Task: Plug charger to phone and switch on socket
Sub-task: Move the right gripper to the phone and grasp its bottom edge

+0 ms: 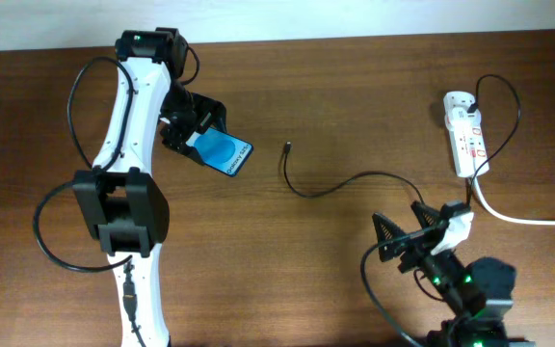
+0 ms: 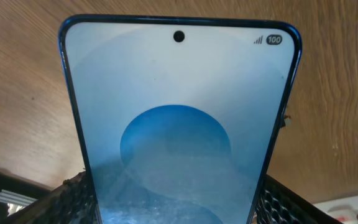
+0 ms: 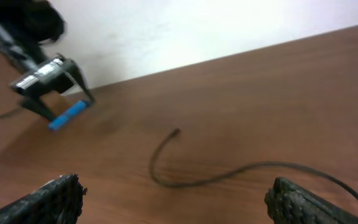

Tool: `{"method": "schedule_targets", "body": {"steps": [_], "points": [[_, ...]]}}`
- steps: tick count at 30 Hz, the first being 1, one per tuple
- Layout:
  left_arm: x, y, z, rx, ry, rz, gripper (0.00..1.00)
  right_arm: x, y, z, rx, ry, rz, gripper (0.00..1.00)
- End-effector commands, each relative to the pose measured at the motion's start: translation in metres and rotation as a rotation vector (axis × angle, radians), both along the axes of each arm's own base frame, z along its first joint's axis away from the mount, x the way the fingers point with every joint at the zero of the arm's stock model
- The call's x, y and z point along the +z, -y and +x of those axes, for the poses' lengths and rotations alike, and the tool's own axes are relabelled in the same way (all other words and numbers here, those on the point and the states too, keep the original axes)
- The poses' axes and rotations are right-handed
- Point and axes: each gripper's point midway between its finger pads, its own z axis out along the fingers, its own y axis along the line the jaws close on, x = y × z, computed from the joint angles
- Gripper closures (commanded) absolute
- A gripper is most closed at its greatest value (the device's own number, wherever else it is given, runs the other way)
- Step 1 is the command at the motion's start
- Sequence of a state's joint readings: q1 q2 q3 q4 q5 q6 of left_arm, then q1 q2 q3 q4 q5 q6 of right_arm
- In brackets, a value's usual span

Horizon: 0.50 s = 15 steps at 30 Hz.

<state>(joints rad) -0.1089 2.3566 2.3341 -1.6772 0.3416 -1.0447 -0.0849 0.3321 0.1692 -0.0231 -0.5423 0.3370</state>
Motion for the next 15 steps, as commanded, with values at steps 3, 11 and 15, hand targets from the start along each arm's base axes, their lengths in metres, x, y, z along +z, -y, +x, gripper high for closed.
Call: {"method": "schedule_targets", "body": {"steps": [3,11,15], "points": [[0.002,-0.015,0.008,0.016,0.042,0.09,1.0,0.063,-0.03,0.015,0.219,-0.042,0.067,0.02],[0.002,-0.01,0.012,0.005,0.064,0.091,1.0,0.075,-0.05,0.07,0.386,-0.289,0.279,0.02],[0.001,-0.001,0.016,-0.013,0.09,0.087,1.0,0.036,-0.06,0.088,0.375,-0.48,0.396,0.02]]}}
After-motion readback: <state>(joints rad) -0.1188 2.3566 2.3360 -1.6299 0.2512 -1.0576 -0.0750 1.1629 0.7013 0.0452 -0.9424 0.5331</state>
